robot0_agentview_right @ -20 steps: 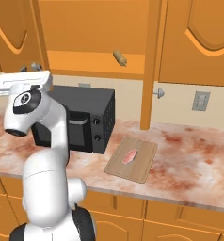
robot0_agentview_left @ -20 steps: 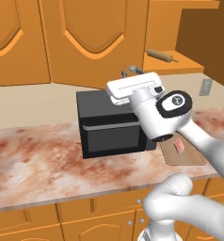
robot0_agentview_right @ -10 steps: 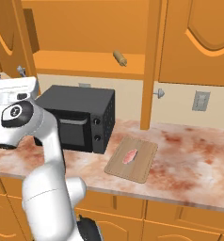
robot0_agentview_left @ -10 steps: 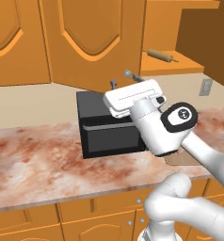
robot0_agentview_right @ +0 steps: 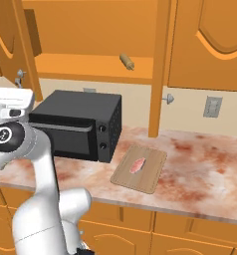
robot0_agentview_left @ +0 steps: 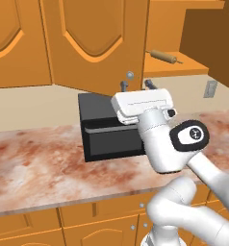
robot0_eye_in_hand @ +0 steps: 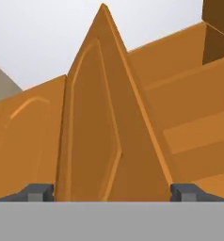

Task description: Open the cabinet, retrieve the rolling pin, and place it next to the meat on the cutting board to prepare for tenderizing.

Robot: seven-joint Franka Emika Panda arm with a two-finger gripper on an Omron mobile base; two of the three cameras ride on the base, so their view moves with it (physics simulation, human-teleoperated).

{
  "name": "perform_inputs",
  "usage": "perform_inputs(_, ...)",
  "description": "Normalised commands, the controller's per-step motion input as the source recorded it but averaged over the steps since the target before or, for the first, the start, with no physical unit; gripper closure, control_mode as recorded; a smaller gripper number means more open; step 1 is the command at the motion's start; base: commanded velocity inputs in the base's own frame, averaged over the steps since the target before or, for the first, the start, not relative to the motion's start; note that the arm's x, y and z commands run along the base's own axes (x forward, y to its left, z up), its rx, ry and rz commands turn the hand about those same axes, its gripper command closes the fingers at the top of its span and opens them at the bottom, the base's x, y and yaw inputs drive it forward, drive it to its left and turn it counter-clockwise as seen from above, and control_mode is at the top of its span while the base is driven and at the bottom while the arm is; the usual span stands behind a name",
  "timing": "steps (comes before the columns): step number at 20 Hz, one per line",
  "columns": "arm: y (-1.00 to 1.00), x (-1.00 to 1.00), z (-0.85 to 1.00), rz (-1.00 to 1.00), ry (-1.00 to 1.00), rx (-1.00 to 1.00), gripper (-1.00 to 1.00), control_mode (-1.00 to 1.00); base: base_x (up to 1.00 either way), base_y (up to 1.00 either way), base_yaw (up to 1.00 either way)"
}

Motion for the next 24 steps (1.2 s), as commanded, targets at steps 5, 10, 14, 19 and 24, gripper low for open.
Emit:
perform_inputs(5,-0.51,-0.64,0.30,-0.11,0.00,0.25,-1.00,-1.00,0.00,0.00,0.00)
perform_inputs(10,-0.61,-0.71,0.26,-0.06,0.00,0.33,-1.00,-1.00,0.00,0.00,0.00)
perform_inputs(14,-0.66,-0.31,0.25,0.07,0.00,0.35,-1.00,-1.00,0.00,0.00,0.00)
perform_inputs(19,-0.55,-0.03,0.15,0.20,0.08,0.37,-1.00,-1.00,0.00,0.00,0.00)
perform_inputs(24,-0.28,0.25,0.00,0.28,0.16,0.37,-1.00,-1.00,0.00,0.00,0.00)
